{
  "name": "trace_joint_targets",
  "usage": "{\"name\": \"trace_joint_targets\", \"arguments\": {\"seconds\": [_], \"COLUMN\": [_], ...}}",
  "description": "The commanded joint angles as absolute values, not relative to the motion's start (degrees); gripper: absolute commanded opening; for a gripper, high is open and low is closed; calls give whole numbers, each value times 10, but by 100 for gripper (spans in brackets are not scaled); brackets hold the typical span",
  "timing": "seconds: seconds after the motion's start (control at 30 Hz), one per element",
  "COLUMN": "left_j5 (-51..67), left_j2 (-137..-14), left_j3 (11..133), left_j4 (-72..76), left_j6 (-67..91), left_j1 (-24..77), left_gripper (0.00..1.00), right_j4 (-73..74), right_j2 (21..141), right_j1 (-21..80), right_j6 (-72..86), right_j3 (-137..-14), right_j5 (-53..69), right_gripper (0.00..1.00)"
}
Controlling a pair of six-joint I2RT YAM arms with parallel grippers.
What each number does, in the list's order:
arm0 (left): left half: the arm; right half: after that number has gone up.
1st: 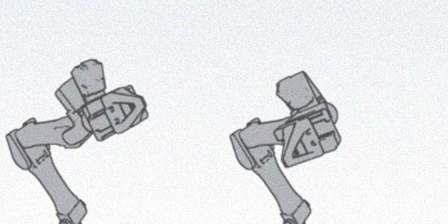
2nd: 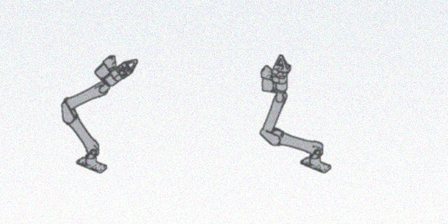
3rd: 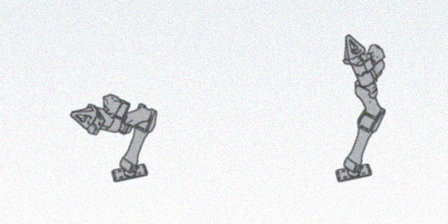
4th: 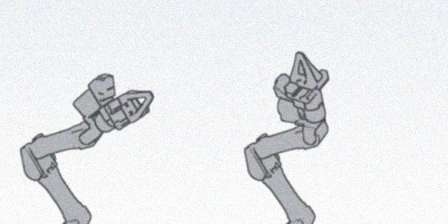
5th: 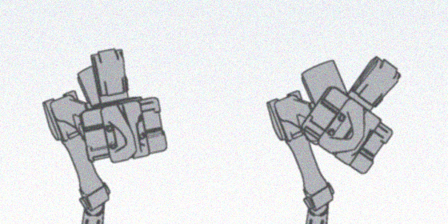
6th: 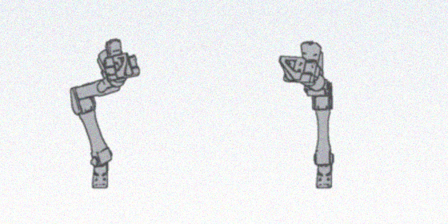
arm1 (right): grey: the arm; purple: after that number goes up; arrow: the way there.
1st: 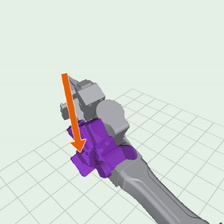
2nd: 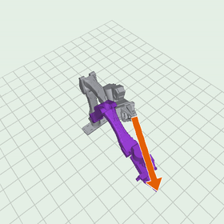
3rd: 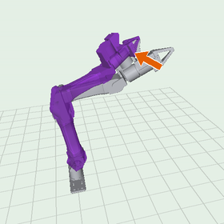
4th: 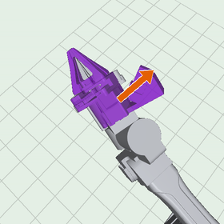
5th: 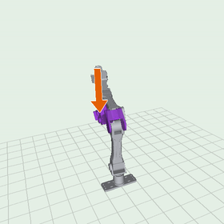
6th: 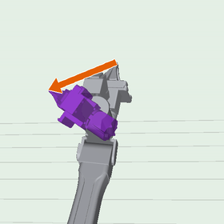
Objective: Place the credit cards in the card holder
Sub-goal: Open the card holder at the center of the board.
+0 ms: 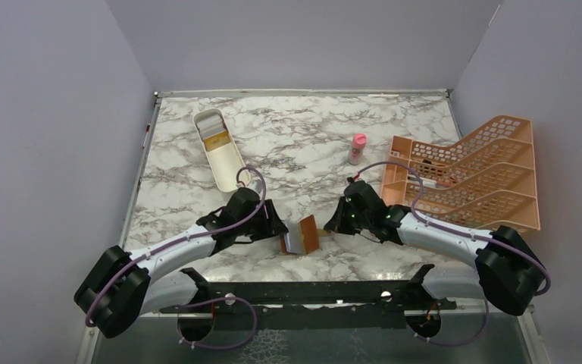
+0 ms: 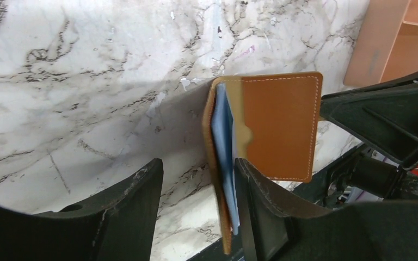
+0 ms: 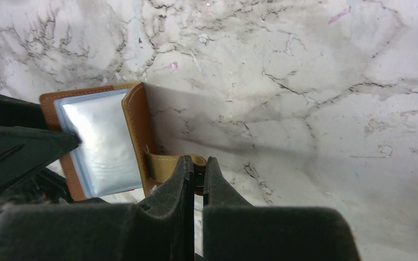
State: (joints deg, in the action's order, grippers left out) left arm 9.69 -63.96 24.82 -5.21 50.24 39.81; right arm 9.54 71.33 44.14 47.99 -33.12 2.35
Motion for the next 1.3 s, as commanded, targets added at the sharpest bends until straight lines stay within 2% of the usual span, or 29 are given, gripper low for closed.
{"name": "trace_joint_targets", "arguments": {"seconds": [0.0,0.2,0.47,0.63,0.7,0.77,0.9,1.0,1.07,1.1,1.17,1.27], "left_j5": [137,167,197,214,213,213,223,228,230,231,237,238], "left_j2": [-646,-654,-647,-634,-631,-633,-639,-635,-632,-631,-629,-630], "left_j3": [228,198,182,173,173,172,176,180,181,180,177,174], "left_j4": [9,87,154,187,187,187,196,204,208,213,224,229], "left_j6": [505,519,539,557,552,549,552,556,556,555,550,551], "left_j1": [397,397,397,397,397,397,397,397,398,397,397,397], "left_gripper": [53,49,27,25,17,13,12,24,25,20,0,0], "right_j4": [95,92,94,94,96,97,91,85,84,83,80,77], "right_j2": [710,706,705,710,711,711,713,722,729,733,736,737], "right_j1": [438,439,439,439,439,439,439,439,439,439,439,439], "right_j6": [476,475,474,470,468,467,466,463,463,462,462,461], "right_j3": [-316,-312,-303,-308,-311,-310,-306,-307,-308,-308,-307,-307], "right_j5": [10,15,7,6,8,9,11,16,16,17,18,18], "right_gripper": [1,1,1,2,3,4,5,5,5,5,5,5]}}
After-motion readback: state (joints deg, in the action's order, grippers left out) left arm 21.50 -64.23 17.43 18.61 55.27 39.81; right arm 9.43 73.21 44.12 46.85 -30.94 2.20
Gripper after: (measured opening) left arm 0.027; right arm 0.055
